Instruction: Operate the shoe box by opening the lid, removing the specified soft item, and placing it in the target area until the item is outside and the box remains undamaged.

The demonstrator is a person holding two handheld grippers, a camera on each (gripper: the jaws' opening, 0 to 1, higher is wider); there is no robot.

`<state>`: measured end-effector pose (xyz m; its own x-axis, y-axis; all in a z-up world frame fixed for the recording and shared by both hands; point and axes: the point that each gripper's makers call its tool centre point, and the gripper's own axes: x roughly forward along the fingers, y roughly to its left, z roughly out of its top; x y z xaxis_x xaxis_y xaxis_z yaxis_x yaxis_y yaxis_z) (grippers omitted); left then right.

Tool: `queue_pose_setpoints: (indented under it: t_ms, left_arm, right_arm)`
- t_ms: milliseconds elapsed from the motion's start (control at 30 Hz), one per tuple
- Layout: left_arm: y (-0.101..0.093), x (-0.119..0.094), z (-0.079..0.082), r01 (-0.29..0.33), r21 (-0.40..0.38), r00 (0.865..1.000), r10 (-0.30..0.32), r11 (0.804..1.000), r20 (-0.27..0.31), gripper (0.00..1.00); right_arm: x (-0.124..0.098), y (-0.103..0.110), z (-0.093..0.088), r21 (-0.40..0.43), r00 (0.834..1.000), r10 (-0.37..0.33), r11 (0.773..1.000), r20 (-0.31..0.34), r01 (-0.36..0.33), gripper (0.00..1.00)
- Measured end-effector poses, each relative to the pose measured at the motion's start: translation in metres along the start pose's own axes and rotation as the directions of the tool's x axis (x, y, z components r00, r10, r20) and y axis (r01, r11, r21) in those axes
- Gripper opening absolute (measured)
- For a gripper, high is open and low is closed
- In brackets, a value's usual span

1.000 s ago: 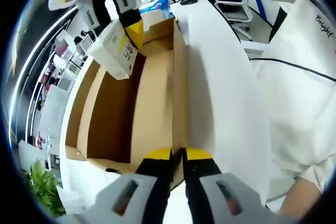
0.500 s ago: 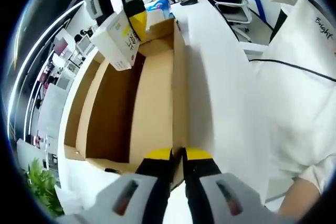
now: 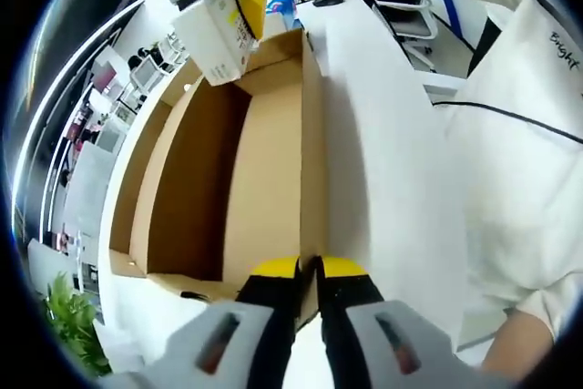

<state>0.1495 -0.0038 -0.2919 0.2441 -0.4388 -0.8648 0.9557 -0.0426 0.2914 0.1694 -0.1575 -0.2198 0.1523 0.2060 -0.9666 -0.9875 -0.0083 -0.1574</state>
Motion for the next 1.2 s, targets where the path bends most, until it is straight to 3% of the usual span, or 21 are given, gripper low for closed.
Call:
queue_pose_setpoints:
  t_ms: [567, 867, 1033, 1200]
  left_arm:
    - [0.001, 0.000, -0.001, 0.000, 0.013, 1.000, 0.000, 1.000, -0.015, 0.06]
    - [0.001, 0.000, -0.001, -0.003, 0.013, 1.000, 0.003, 1.000, -0.010, 0.06]
    - [0.001, 0.000, -0.001, -0.002, 0.017, 1.000, 0.003, 1.000, -0.010, 0.06]
    - [0.000, 0.000, -0.001, -0.007, 0.020, 1.000, 0.007, 1.000, -0.003, 0.06]
  right_arm:
    - [-0.025, 0.013, -0.024, 0.029, 0.999, -0.032, 0.999, 0.013, 0.031, 0.22]
    - [-0.034, 0.030, -0.044, 0.052, 0.999, -0.027, 0.998, -0.018, 0.028, 0.22]
    - [-0.029, 0.041, -0.050, 0.051, 1.000, -0.023, 0.998, 0.005, 0.022, 0.22]
    - [-0.029, 0.048, -0.064, 0.067, 1.000, -0.018, 0.998, -0.018, 0.019, 0.22]
